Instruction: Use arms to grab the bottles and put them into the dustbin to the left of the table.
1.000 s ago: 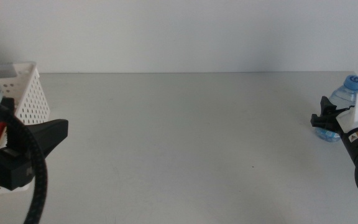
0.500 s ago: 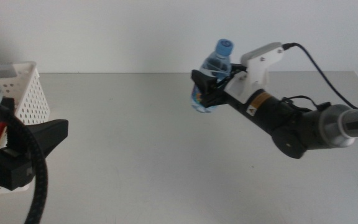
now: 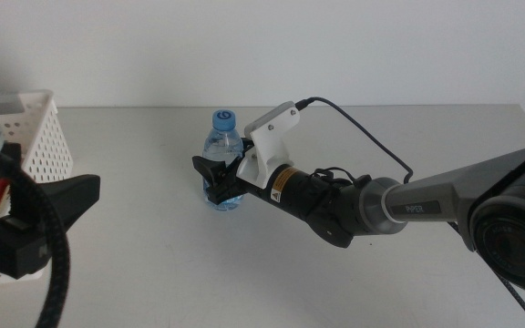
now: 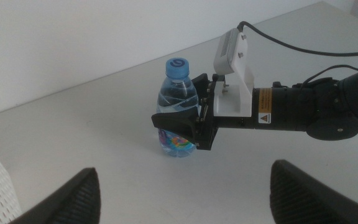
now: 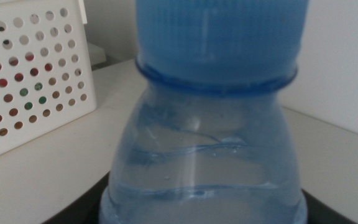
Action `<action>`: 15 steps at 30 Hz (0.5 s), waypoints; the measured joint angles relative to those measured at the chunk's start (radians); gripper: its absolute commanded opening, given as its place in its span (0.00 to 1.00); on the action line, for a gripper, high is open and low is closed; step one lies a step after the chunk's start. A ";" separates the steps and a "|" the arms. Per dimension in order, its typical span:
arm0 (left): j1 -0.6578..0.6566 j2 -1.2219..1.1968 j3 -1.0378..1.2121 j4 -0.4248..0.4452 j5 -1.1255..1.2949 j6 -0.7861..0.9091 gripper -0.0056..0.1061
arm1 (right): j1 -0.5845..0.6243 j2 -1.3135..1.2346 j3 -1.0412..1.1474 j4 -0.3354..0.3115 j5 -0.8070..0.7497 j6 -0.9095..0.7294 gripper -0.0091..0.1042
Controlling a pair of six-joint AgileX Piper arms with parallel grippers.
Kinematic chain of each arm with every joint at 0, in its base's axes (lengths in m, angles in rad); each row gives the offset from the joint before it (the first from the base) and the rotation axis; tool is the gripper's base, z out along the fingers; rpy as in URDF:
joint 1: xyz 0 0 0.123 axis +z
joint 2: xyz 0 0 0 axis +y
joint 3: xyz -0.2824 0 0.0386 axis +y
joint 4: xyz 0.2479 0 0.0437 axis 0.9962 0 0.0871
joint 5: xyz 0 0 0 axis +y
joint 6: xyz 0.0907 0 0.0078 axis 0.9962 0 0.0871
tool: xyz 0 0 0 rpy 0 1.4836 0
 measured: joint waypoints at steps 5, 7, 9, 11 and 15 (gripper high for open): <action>0.000 0.000 0.000 0.000 0.000 0.000 0.89 | 0.014 0.000 -0.008 0.015 0.026 -0.033 0.21; 0.000 0.000 0.000 0.000 0.000 0.000 0.89 | 0.019 0.000 -0.010 0.020 0.037 -0.043 0.29; 0.000 0.000 0.000 0.000 0.000 0.000 0.89 | 0.020 0.000 -0.013 0.021 0.051 -0.049 0.41; 0.000 0.000 0.000 0.000 0.000 0.000 0.89 | 0.021 -0.001 -0.013 0.021 0.057 -0.049 0.55; 0.000 0.000 0.000 0.000 0.000 0.000 0.89 | 0.023 -0.012 -0.015 0.021 0.100 -0.049 0.74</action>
